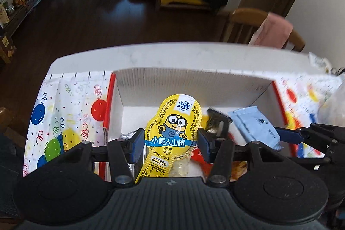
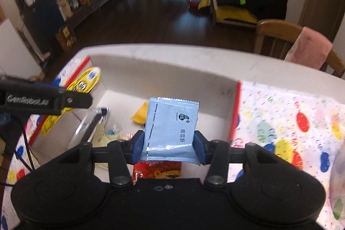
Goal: Organize snacks
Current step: 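Carry both held snacks to the red box and lower them inside, then open both grippers to release the lollipop and blue packet into the box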
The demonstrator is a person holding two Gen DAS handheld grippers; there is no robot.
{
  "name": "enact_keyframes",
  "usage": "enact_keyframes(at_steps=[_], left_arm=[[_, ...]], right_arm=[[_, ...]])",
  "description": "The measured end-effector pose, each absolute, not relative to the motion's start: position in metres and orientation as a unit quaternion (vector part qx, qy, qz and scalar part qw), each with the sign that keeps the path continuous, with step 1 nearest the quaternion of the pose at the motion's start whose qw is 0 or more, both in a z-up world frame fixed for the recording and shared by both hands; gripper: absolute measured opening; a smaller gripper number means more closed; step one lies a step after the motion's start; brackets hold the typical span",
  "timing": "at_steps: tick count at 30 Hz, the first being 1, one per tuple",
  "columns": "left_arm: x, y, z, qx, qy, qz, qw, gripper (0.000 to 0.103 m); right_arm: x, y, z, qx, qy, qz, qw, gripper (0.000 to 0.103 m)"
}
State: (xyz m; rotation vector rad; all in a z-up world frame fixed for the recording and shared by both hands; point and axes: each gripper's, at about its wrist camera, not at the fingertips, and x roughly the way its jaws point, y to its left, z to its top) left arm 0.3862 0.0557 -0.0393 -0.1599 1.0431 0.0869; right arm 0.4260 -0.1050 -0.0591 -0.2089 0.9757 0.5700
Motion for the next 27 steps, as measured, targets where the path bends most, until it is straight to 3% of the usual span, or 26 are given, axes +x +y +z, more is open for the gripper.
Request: enact_keyframes(at_steps=[19, 27], left_arm=[[0.423, 0.03, -0.07, -0.003, 0.568, 0.03, 0.822, 0.052], [0.413, 0.031, -0.059, -0.012, 0.552, 0.024, 0.834, 0.057]], right_arm=[[0.413, -0.082, -0.087, -0.136, 0.496, 0.28, 0.811, 0.048], [0.41, -0.095, -0.071, -0.109, 0.484, 0.279, 0.822, 0.057]])
